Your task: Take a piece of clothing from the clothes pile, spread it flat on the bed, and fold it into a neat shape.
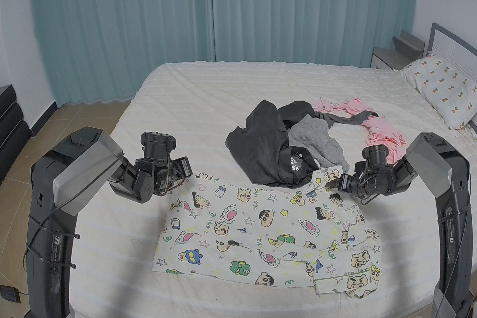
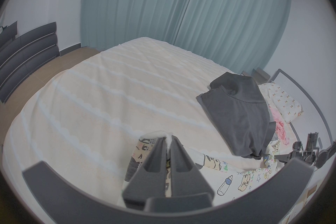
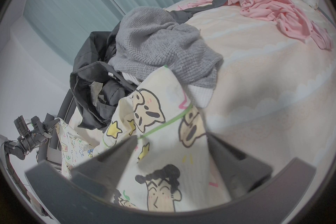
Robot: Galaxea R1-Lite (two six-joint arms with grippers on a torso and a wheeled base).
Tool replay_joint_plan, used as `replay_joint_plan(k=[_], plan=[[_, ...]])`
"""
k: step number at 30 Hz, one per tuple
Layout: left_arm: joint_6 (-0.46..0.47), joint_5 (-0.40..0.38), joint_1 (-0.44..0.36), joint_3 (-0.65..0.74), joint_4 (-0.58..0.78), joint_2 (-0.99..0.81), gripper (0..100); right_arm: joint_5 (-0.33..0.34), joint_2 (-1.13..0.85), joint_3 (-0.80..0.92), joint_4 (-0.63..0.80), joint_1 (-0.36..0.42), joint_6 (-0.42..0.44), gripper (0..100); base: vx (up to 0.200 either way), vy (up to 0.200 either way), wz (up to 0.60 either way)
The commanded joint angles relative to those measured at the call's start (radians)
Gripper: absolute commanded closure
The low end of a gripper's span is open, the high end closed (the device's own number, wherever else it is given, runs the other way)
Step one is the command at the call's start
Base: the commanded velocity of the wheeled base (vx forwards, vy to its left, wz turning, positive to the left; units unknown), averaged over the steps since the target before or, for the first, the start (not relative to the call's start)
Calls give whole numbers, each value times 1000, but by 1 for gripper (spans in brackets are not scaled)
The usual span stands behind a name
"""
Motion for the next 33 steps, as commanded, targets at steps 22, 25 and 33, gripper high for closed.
replay_joint_plan(k=[22, 25, 33], plan=[[13, 82, -1, -35, -6, 2, 100, 119, -118, 286, -469, -61, 137, 100, 0, 0, 0], [14, 82, -2, -35, -6, 3, 100, 120, -124, 310, -484, -61, 136, 100, 0, 0, 0], [14, 80, -2, -15, -2, -3, 100, 215, -175, 408, -532, -64, 136, 100, 0, 0, 0]])
